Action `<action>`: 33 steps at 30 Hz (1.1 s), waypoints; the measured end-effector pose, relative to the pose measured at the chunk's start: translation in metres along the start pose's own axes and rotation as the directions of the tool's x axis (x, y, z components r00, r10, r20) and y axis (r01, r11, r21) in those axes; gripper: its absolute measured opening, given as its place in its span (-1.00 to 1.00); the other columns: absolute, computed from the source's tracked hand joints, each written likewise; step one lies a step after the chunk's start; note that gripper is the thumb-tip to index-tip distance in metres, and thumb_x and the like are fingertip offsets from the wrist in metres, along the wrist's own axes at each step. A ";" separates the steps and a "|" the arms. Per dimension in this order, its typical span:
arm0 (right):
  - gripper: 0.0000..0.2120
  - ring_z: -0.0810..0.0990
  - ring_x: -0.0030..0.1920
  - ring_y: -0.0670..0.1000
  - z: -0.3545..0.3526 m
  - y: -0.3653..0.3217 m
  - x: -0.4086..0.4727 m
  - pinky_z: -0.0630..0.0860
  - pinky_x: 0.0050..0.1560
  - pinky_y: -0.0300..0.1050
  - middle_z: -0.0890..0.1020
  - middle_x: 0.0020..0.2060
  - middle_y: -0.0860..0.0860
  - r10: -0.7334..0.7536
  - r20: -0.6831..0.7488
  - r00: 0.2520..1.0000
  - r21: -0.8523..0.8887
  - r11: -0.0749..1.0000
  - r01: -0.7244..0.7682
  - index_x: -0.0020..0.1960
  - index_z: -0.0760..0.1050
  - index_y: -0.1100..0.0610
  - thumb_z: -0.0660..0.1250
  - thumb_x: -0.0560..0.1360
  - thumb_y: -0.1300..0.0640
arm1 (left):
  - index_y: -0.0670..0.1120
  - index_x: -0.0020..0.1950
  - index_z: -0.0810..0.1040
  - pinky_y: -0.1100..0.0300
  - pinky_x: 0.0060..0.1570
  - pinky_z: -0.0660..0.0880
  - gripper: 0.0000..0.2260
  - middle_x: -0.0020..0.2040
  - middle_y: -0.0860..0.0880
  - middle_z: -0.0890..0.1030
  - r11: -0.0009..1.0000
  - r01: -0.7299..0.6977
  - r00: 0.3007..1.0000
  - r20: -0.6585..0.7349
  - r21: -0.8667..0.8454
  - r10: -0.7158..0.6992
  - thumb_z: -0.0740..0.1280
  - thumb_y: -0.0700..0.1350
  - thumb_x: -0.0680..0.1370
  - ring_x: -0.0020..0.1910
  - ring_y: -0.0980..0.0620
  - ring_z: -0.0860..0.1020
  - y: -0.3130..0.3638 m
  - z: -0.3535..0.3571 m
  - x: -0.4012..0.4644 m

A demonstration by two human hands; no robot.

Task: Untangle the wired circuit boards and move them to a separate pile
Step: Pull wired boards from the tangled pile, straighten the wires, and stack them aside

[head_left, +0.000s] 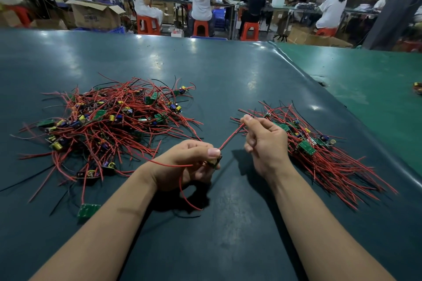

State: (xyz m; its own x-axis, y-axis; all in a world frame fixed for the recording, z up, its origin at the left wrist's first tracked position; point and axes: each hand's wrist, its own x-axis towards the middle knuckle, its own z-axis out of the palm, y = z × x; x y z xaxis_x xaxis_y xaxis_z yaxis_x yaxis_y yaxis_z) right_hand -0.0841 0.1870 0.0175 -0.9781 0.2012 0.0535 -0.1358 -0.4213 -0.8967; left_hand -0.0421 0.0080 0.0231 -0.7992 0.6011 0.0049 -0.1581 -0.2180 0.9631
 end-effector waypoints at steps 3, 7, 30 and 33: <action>-0.83 0.26 -0.60 -0.13 -0.002 0.000 0.002 0.21 -0.61 -0.31 0.49 -0.51 -0.07 0.003 -0.036 0.999 0.051 0.999 -0.001 -0.19 0.51 0.24 0.33 0.57 0.23 | -0.04 -0.41 0.47 0.30 -0.39 0.26 -0.69 -0.55 0.04 0.36 0.999 -0.017 0.998 0.052 -0.046 0.020 0.56 0.05 0.30 -0.54 0.13 0.30 -0.001 -0.002 -0.001; -0.82 0.27 -0.59 -0.12 -0.007 -0.005 0.005 0.21 -0.59 -0.33 0.41 -0.46 -0.01 0.074 -0.026 0.997 0.037 0.997 -0.073 -0.12 0.54 0.19 0.25 0.62 0.17 | -0.11 -0.29 0.63 0.27 -0.40 0.19 -0.72 -0.44 0.06 0.36 0.979 -0.026 0.999 -0.028 -0.201 0.020 0.57 0.09 0.30 -0.49 0.15 0.26 -0.001 -0.003 -0.002; -0.77 0.61 -0.28 0.04 0.018 0.020 -0.033 0.60 -0.29 0.08 0.63 -0.21 0.12 -0.498 0.547 0.673 -0.392 0.558 0.731 0.10 0.66 0.26 0.46 0.44 0.30 | -0.16 -0.23 0.46 0.35 -0.54 0.21 -0.85 -0.41 -0.05 0.26 0.980 -0.179 0.852 -0.512 -0.089 0.109 0.29 -0.24 0.54 -0.51 0.13 0.21 -0.005 -0.002 0.013; -0.92 0.56 -0.41 -0.04 0.022 0.017 -0.036 0.52 -0.45 -0.12 0.64 -0.32 0.02 -0.422 0.403 0.812 -0.346 0.751 0.562 -0.05 0.68 0.19 0.45 0.47 0.22 | -0.12 -0.33 0.44 0.33 -0.52 0.23 -0.80 -0.47 -0.02 0.29 0.982 -0.180 0.858 -0.497 -0.055 0.129 0.32 -0.18 0.50 -0.52 0.11 0.22 -0.004 -0.002 0.014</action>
State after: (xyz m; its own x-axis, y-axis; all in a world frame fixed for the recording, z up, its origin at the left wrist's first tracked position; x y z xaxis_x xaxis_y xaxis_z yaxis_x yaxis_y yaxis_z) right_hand -0.0549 0.1532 0.0105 -0.8008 -0.0153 0.5987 -0.5968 0.1025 -0.7958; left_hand -0.0533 0.0158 0.0186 -0.9944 0.1060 -0.0054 -0.0440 -0.3646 0.9301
